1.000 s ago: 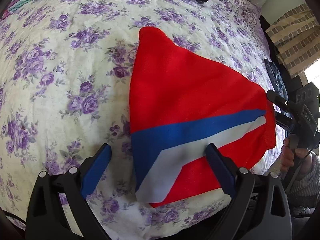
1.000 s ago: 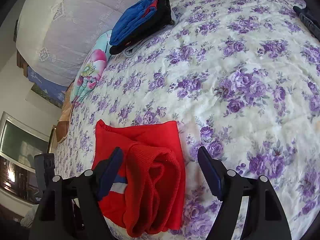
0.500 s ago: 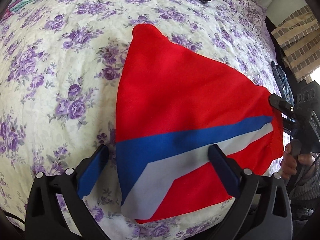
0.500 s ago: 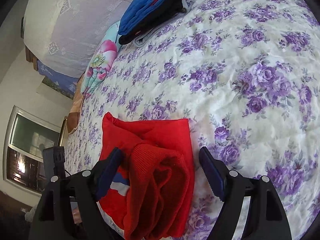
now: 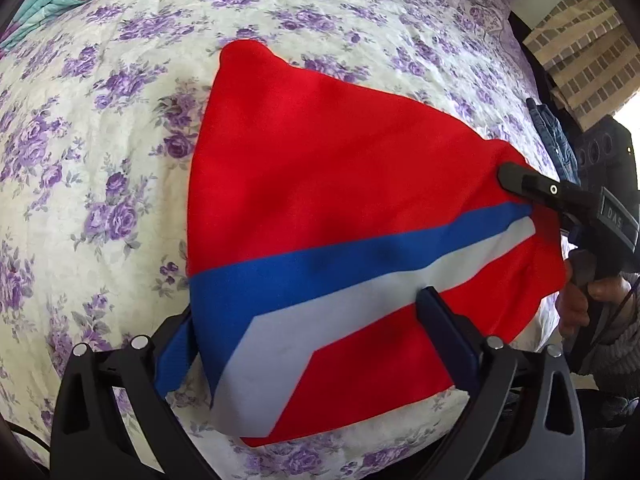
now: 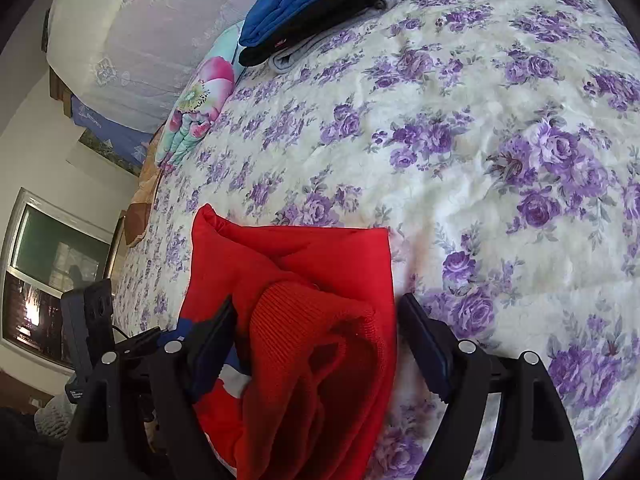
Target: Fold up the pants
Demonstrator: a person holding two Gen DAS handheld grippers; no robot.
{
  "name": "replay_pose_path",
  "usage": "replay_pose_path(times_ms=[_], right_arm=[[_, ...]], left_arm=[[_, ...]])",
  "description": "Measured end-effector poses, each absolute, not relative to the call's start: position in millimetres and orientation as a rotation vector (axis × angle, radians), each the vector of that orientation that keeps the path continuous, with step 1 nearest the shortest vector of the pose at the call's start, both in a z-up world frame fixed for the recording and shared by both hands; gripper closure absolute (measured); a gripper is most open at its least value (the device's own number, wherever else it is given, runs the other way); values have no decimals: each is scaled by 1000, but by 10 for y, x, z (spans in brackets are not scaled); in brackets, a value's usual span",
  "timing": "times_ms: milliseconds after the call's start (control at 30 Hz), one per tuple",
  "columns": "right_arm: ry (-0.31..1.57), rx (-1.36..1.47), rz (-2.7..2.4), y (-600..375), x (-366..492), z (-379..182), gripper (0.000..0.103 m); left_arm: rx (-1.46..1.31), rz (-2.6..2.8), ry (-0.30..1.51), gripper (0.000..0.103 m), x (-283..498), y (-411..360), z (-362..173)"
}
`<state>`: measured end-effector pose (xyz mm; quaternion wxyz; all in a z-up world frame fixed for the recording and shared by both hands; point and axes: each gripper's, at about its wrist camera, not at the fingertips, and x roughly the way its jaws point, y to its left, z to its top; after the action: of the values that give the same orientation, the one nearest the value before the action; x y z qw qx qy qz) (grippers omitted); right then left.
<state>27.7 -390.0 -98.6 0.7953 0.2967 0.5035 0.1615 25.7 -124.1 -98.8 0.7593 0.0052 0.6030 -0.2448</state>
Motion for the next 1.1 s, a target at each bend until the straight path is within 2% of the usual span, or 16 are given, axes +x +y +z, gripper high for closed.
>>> replay_pose_path(times_ms=[667, 967, 1100], right_arm=[[1080, 627, 341, -3882, 280, -985, 23], [1075, 629, 344, -3874, 261, -986, 31], [1071, 598, 345, -3854, 245, -971, 39]], left_arm=[[28, -513, 1271, 25, 179, -1229, -891], [-48, -507, 1274, 41, 200, -1078, -833], [-34, -513, 1274, 45, 177, -1065, -815]])
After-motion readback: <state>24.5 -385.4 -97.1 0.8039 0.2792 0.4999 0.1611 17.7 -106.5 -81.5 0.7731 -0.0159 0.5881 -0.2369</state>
